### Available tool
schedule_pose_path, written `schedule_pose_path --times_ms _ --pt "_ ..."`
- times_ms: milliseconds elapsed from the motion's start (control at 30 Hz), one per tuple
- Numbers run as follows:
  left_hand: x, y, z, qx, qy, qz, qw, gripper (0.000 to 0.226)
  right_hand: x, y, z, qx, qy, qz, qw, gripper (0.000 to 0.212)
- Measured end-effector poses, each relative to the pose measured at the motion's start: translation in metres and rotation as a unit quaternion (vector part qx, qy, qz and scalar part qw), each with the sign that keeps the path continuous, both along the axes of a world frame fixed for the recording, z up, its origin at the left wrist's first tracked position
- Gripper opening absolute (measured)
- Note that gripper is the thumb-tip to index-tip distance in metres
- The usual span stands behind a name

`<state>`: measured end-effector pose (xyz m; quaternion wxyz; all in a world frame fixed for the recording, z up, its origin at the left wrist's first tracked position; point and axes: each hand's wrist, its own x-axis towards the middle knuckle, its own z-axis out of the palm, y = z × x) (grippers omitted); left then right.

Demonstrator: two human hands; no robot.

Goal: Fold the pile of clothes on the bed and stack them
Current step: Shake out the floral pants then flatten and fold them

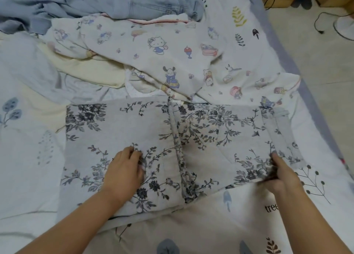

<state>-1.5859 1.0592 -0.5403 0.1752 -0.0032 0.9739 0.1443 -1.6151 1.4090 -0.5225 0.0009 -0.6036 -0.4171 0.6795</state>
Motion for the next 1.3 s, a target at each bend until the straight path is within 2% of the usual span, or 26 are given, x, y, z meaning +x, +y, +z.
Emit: schedule_pose_path --times_ms 33,100,167,267,400,533,600,667,733,767,833,867,900,933,967,1000,1067,1100,1133,1167,1233,1300 --pt "0.0 -0.001 0.0 0.001 -0.003 -0.004 1.0 0.043 -0.002 0.001 0.002 -0.027 0.01 0.001 1.0 0.011" --pt "0.0 -0.005 0.0 0.009 -0.007 -0.01 1.0 0.044 -0.003 0.0 0.009 -0.049 0.029 0.008 0.998 0.014" --pt "-0.001 -0.007 0.001 0.021 -0.015 -0.007 1.0 0.044 -0.003 -0.002 0.015 0.008 0.064 0.023 0.998 0.011" --pt "-0.004 -0.012 0.003 0.054 -0.026 0.005 0.998 0.039 -0.004 -0.018 0.027 0.161 0.148 0.045 0.975 0.015" --pt "-0.006 -0.027 0.01 0.127 -0.022 0.045 0.991 0.035 -0.001 -0.069 0.066 0.365 0.222 0.16 0.89 0.013" --pt "-0.008 -0.049 0.02 0.173 -0.013 0.115 0.978 0.029 0.017 -0.134 0.097 0.451 0.285 0.241 0.811 0.015" --pt "-0.009 -0.062 0.027 0.221 -0.015 0.171 0.96 0.022 0.027 -0.166 0.101 0.48 0.302 0.287 0.772 0.022" --pt "-0.011 -0.078 0.034 0.278 0.002 0.215 0.936 0.017 0.036 -0.197 0.097 0.514 0.321 0.356 0.711 0.026" --pt "-0.013 -0.092 0.043 0.336 0.014 0.26 0.905 0.02 0.044 -0.227 0.088 0.545 0.359 0.429 0.625 0.028" --pt "-0.014 -0.096 0.047 0.389 0.017 0.301 0.871 0.03 0.048 -0.239 0.079 0.551 0.379 0.462 0.582 0.031" --pt "-0.017 -0.102 0.049 0.517 -0.042 0.407 0.752 0.056 0.057 -0.262 0.057 0.577 0.384 0.533 0.484 0.033" --pt "-0.015 -0.105 0.05 0.567 -0.084 0.431 0.697 0.065 0.063 -0.271 0.046 0.582 0.36 0.583 0.437 0.034" --pt "-0.014 -0.106 0.05 0.598 -0.123 0.431 0.664 0.066 0.069 -0.278 0.034 0.577 0.326 0.639 0.391 0.035" --pt "-0.013 -0.104 0.048 0.602 -0.154 0.423 0.659 0.063 0.074 -0.283 0.023 0.57 0.292 0.684 0.35 0.034" --pt "-0.012 -0.102 0.046 0.575 -0.17 0.422 0.68 0.058 0.078 -0.286 0.016 0.562 0.259 0.717 0.32 0.033" --pt "-0.01 -0.099 0.043 0.528 -0.176 0.409 0.723 0.054 0.08 -0.288 0.011 0.552 0.224 0.744 0.304 0.039" --pt "-0.011 -0.092 0.033 0.406 -0.139 0.382 0.818 0.057 0.083 -0.287 0.007 0.52 0.179 0.786 0.281 0.058" --pt "-0.013 -0.087 0.028 0.346 -0.095 0.379 0.853 0.056 0.082 -0.286 0.008 0.505 0.184 0.797 0.277 0.06" --pt "-0.015 -0.085 0.028 0.325 -0.042 0.383 0.864 0.052 0.08 -0.284 0.011 0.494 0.207 0.795 0.285 0.058" --pt "-0.016 -0.085 0.028 0.332 0.005 0.386 0.861 0.043 0.078 -0.281 0.014 0.498 0.238 0.774 0.311 0.053" --pt "-0.014 -0.093 0.024 0.372 0.078 0.404 0.832 0.032 0.068 -0.27 0.018 0.535 0.276 0.696 0.391 0.048" --pt "-0.008 -0.099 0.021 0.362 0.106 0.411 0.83 0.036 0.056 -0.253 0.019 0.581 0.224 0.64 0.45 0.052"
